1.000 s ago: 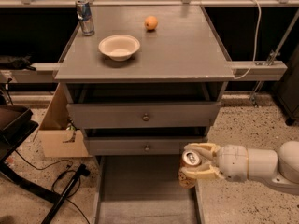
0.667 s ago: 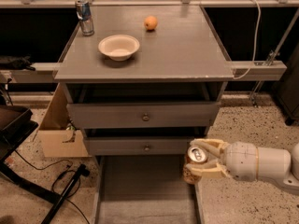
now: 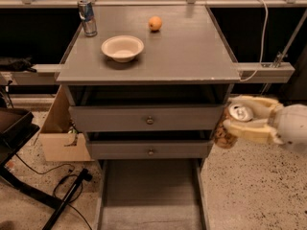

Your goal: Pick orange can from bottom drawer and place on counter

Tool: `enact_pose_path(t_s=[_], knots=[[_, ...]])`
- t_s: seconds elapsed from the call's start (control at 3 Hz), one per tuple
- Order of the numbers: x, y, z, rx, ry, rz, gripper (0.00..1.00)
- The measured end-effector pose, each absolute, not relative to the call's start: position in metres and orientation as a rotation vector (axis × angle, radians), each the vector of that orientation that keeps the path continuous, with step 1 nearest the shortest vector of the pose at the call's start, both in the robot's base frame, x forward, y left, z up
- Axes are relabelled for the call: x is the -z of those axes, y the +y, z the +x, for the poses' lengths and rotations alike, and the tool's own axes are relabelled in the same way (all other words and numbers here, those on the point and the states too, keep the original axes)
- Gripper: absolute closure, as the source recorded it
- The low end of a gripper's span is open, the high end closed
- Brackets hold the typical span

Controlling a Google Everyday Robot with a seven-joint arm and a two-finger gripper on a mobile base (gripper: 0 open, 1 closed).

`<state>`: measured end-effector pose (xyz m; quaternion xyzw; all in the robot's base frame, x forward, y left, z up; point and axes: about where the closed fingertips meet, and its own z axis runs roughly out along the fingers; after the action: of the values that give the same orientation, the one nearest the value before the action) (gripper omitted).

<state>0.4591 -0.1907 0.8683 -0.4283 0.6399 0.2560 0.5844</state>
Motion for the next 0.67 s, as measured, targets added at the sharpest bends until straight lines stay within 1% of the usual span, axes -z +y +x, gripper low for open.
enact_pose_path(t_s=[0.33,0.67], knots=[[-0.94,-0.231,0.517,-0.579,1.515,-0.85,1.0],[-0.974,-0.24,0.563,-0.585,1.527,-0.766,1.0]])
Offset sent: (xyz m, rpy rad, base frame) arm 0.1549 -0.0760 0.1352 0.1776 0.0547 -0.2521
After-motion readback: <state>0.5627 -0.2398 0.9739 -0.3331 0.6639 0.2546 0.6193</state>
